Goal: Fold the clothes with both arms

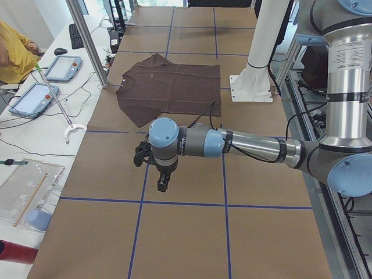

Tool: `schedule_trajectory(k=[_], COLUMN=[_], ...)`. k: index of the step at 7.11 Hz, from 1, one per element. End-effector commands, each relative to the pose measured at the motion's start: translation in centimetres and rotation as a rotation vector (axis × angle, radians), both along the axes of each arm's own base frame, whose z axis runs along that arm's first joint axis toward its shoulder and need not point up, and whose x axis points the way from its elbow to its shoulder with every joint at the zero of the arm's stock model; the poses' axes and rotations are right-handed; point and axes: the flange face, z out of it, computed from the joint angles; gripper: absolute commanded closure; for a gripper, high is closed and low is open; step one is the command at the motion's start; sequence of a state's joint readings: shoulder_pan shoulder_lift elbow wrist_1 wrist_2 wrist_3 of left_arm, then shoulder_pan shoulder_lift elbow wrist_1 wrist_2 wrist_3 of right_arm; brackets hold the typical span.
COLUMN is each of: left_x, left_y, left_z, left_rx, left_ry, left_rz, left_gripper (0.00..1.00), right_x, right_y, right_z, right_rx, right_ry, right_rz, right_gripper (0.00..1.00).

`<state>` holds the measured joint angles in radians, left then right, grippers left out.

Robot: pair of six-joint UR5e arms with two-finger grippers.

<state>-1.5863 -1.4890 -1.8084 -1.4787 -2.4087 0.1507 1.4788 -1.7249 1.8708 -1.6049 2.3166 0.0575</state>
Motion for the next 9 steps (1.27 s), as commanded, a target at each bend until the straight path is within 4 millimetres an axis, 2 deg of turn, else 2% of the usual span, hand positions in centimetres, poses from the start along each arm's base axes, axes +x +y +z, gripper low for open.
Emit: schedule_trajectory(k=[1,4,5,6,8,9], left_x=[-0.6,-0.6,-0.6,-0.6,-0.5,-0.3], left_y=[-0.5,0.2,0.2,0.1,-0.4,-0.5], left_z=[-0.9,-0.1,0.4,0.3,-0.7,-1.0], left_rx=[0.051,0.043,0.034,0.034,0.065,0.092], left_ry=[-0.09,-0.09,-0.088,-0.085,-0.084,-0.06], left_rz=[-0.014,-0.01,-0.009,-0.01,-0.007,-0.006], left_gripper=[0.0,0.0,0.0,0.0,0.0,0.0], right_x=[0.1,0.0,-0.1,-1.1,-4.6,-8.3], right_y=[0.0,0.0,-0.1,-0.1,-1.0,-3.7], right_z=[-0.1,-0.3,-1.2,-1.7,-4.2,-6.4], right_rx=[0.0,0.004,0.018,0.015,0.153,0.142], right_ry=[0.018,0.004,-0.005,-0.066,-0.144,-0.15], right_rz=[0.007,0.002,0.003,-0.016,-0.056,-0.033], right_gripper=[0.0,0.0,0.0,0.0,0.0,0.0])
